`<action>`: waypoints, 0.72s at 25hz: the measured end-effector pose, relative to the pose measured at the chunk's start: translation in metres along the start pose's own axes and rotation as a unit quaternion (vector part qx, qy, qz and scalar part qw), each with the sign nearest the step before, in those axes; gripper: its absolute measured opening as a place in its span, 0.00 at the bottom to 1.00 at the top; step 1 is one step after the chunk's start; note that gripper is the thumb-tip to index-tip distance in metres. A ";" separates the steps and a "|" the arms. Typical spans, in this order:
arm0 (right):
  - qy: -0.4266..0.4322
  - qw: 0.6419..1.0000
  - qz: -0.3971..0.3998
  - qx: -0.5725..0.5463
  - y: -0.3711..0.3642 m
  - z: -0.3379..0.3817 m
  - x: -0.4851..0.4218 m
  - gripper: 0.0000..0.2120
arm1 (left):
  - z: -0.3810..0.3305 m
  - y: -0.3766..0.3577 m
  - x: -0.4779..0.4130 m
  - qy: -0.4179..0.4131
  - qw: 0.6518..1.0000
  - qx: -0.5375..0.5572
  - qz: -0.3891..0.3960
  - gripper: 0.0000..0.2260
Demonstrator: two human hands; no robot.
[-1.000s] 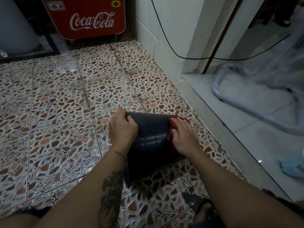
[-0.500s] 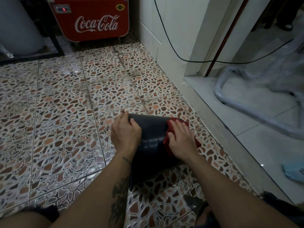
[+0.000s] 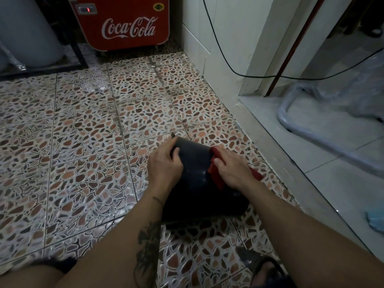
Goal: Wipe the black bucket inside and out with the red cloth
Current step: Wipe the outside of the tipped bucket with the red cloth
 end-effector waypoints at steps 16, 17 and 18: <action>0.047 0.987 -0.136 -0.065 -0.002 -0.013 0.045 0.21 | -0.009 -0.009 0.005 0.083 0.996 -0.014 0.034 0.21; 0.026 0.987 -0.145 -0.062 0.000 -0.020 0.050 0.21 | -0.011 -0.009 0.006 0.112 0.993 0.000 0.035 0.22; 0.012 0.987 -0.147 -0.063 0.002 -0.023 0.053 0.20 | -0.013 -0.009 0.007 0.129 0.991 0.020 0.035 0.22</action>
Point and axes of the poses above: each hand's wrist, its own x-axis away from the middle knuckle, its own y-axis out of the back of the hand, z = x × y, the point moved 4 cm from there along -x, towards the middle knuckle, and after that the axes turned 14 degrees about -x, right-handed, at the moved point
